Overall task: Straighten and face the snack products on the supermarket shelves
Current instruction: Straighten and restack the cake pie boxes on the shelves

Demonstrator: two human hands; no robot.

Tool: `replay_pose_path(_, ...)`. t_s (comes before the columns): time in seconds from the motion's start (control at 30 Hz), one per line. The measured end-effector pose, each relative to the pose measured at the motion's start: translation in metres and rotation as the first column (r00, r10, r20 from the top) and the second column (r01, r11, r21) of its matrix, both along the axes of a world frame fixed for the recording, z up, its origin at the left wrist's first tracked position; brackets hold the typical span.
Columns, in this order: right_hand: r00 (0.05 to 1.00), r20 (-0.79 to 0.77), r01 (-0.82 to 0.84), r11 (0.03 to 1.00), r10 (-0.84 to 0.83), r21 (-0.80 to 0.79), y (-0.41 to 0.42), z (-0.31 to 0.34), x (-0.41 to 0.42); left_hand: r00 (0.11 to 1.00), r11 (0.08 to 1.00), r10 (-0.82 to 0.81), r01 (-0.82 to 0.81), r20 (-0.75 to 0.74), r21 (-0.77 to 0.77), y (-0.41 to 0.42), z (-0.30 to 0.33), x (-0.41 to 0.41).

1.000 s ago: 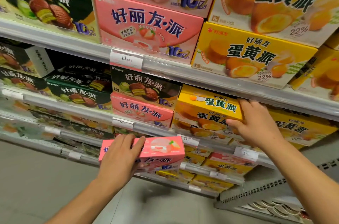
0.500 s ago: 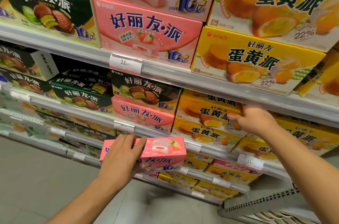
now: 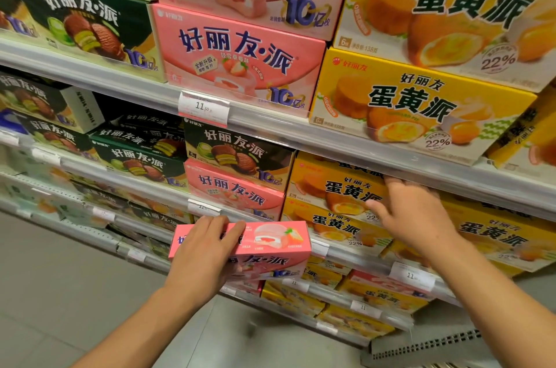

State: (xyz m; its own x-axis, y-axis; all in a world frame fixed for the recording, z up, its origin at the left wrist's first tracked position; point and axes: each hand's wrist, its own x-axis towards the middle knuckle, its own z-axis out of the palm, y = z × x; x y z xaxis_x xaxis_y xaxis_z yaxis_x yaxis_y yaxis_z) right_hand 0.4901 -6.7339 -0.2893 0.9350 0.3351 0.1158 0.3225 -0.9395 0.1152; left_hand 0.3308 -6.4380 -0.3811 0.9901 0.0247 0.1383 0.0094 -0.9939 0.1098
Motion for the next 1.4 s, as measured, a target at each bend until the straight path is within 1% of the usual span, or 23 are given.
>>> replay_pose_path(0.07, 0.981, 0.116, -0.170, 0.976, 0.155, 0.134, 0.003, -0.016, -0.031, 1.000, 0.999, 0.003, -0.004, -0.027, -0.035, -0.001, 0.003, -0.002)
replay_pose_path(0.1, 0.968, 0.102, -0.246, 0.947, 0.229, 0.205, 0.006, -0.024, -0.046, 0.999, 0.998, 0.001, -0.003, -0.045, -0.057, -0.001, 0.004, -0.003)
replay_pose_path(0.17, 0.937, -0.105, -0.274, 0.888, 0.334, 0.370, 0.015, -0.037, -0.068, 0.998, 0.994, -0.023, 0.016, -0.065, -0.107, -0.002, 0.008, -0.005)
replay_pose_path(0.23, 0.851, -0.367, -0.142, 0.837, 0.376, 0.528, 0.027, -0.049, -0.079, 0.995, 0.987, -0.046, 0.030, -0.093, -0.158, -0.004, 0.011, -0.007)
replay_pose_path(0.33, 0.751, -0.510, 0.003, 0.770, 0.419, 0.638, 0.045, -0.062, -0.078, 0.992, 0.975, -0.070, 0.045, -0.108, -0.216, -0.007, 0.017, -0.011)
replay_pose_path(0.43, 0.693, -0.558, 0.156, 0.661, 0.457, 0.734, 0.056, -0.068, -0.076, 0.993, 0.972, -0.078, 0.056, -0.089, -0.227, -0.001, 0.019, -0.014)
replay_pose_path(0.53, 0.692, -0.554, 0.226, 0.589, 0.463, 0.776, 0.069, -0.069, -0.076, 0.997, 0.991, -0.081, 0.080, -0.006, -0.110, 0.015, 0.019, -0.018)
replay_pose_path(0.6, 0.701, -0.562, 0.270, 0.565, 0.439, 0.779, 0.079, -0.069, -0.075, 0.997, 0.997, -0.017, 0.022, 0.070, -0.070, 0.029, 0.015, -0.021)
replay_pose_path(0.63, 0.706, -0.570, 0.302, 0.550, 0.421, 0.779, 0.085, -0.069, -0.075, 0.993, 0.989, 0.054, -0.039, 0.101, -0.140, 0.038, 0.012, -0.023)
replay_pose_path(0.67, 0.713, -0.577, 0.337, 0.527, 0.399, 0.780, 0.091, -0.069, -0.075, 0.982, 0.955, 0.153, -0.120, 0.106, -0.271, 0.049, 0.007, -0.023)
replay_pose_path(0.7, 0.722, -0.582, 0.374, 0.497, 0.374, 0.783, 0.098, -0.070, -0.076, 0.965, 0.872, 0.258, -0.208, 0.054, -0.444, 0.061, 0.003, -0.024)
replay_pose_path(0.73, 0.731, -0.587, 0.411, 0.461, 0.348, 0.786, 0.106, -0.070, -0.078, 0.948, 0.733, 0.314, -0.270, -0.042, -0.625, 0.074, -0.001, -0.024)
replay_pose_path(0.77, 0.735, -0.594, 0.450, 0.421, 0.326, 0.788, 0.114, -0.071, -0.081, 0.946, 0.562, 0.292, -0.288, -0.140, -0.776, 0.089, -0.005, -0.023)
replay_pose_path(0.8, 0.734, -0.606, 0.485, 0.388, 0.306, 0.784, 0.124, -0.072, -0.085, 0.952, 0.393, 0.220, -0.285, -0.212, -0.874, 0.103, -0.011, -0.021)
replay_pose_path(0.83, 0.730, -0.622, 0.516, 0.369, 0.281, 0.773, 0.135, -0.074, -0.091, 0.956, 0.270, 0.150, -0.286, -0.253, -0.919, 0.118, -0.016, -0.018)
replay_pose_path(0.87, 0.725, -0.639, 0.539, 0.365, 0.257, 0.759, 0.145, -0.074, -0.098, 0.956, 0.211, 0.106, -0.290, -0.273, -0.934, 0.131, -0.018, -0.016)
replay_pose_path(0.93, 0.726, -0.646, 0.546, 0.375, 0.233, 0.749, 0.162, -0.071, -0.112, 0.965, 0.171, 0.043, -0.263, -0.259, -0.950, 0.154, -0.021, -0.011)
replay_pose_path(0.97, 0.736, -0.642, 0.524, 0.419, 0.216, 0.741, 0.168, -0.067, -0.118, 0.970, 0.156, 0.016, -0.241, -0.242, -0.958, 0.163, -0.021, -0.008)
replay_pose_path(1.03, 0.757, -0.637, 0.447, 0.596, 0.144, 0.667, 0.175, -0.056, -0.123, 0.978, 0.183, -0.033, -0.198, -0.207, -0.963, 0.176, -0.020, -0.002)
replay_pose_path(1.1, 0.776, -0.626, 0.358, 0.764, 0.078, 0.538, 0.180, -0.043, -0.127, 0.980, 0.224, -0.085, -0.157, -0.179, -0.962, 0.181, -0.016, 0.004)
replay_pose_path(1.17, 0.820, -0.571, 0.245, 0.873, 0.045, 0.421, 0.191, -0.034, -0.131, 0.978, 0.251, -0.146, -0.107, -0.147, -0.962, 0.181, -0.010, 0.011)
replay_pose_path(1.27, 0.875, -0.478, 0.135, 0.909, 0.077, 0.394, 0.208, -0.026, -0.137, 0.964, 0.287, -0.251, -0.017, -0.092, -0.958, 0.169, -0.005, 0.019)
replay_pose_path(1.4, 0.897, -0.441, 0.210, 0.853, 0.026, 0.478, 0.204, -0.024, -0.143, 0.915, 0.301, -0.387, 0.011, -0.112, -0.953, 0.164, 0.002, 0.033)
